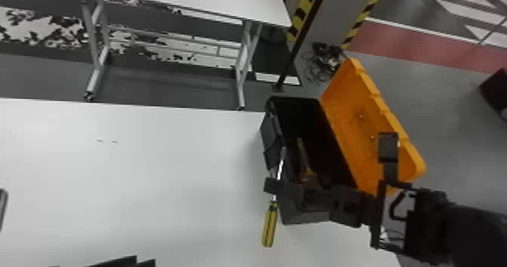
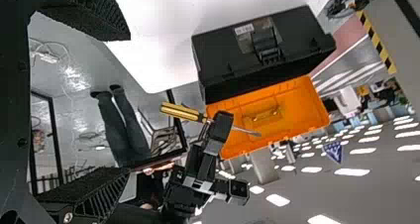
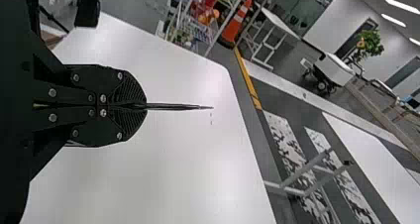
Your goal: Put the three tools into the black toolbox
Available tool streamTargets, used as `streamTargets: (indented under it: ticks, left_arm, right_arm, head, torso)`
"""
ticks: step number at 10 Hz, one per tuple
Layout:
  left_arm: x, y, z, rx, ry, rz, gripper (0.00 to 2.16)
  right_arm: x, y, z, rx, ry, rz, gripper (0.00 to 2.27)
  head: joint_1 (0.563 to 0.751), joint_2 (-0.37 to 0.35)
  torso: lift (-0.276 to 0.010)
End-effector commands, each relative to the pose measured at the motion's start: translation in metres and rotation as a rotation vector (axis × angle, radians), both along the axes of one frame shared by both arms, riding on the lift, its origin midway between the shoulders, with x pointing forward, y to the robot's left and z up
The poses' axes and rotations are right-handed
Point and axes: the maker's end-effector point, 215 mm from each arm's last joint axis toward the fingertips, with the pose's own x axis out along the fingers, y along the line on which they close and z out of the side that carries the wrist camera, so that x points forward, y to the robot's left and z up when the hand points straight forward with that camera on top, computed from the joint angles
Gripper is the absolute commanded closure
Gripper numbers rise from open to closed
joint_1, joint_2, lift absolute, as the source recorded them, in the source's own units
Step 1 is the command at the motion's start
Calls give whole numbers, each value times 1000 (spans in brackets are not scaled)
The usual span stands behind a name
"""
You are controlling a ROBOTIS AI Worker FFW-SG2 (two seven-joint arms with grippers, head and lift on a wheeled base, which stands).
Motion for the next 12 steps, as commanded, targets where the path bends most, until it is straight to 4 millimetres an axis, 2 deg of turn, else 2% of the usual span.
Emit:
streamTargets:
  ticks: [1, 4, 5, 7, 8, 10, 11, 12]
  left_arm:
    - [-8, 23, -15, 32, 45, 52, 36]
    - [-14, 56, -34, 88, 88, 115, 39]
    - [-21, 64, -39, 99, 109, 132, 39]
    - [-31, 73, -39, 79, 132, 148, 39]
    - [-33, 76, -39, 85, 131, 145, 39]
    - [-33, 96, -34, 113, 114, 178, 39]
    - [-33, 104, -31, 122, 107, 194, 39]
    - [-34, 110, -31, 143, 103, 203, 36]
  right_arm:
    - [28, -41, 1, -145, -100, -62, 2243]
    - [74, -126, -3, -423, -257, -166, 2243]
    - [92, -144, -3, -531, -307, -162, 2243]
    - [122, -161, -6, -647, -418, -124, 2243]
    - [133, -169, -13, -685, -474, -99, 2243]
    - [145, -175, -37, -719, -557, -64, 2240]
    - [145, -170, -48, -721, -585, -36, 2057]
    - [141, -167, -53, -693, -579, -30, 751]
  head:
    - [695, -339]
    - [695, -350]
    - [695, -350]
    - [695, -350]
    - [695, -350]
    - [695, -350]
    - [695, -350]
    - [695, -350]
  torso:
    - [-51]
    - [-51]
    - [-51]
    - [-51]
    - [-51]
    - [-51]
    - [-51]
    - [-51]
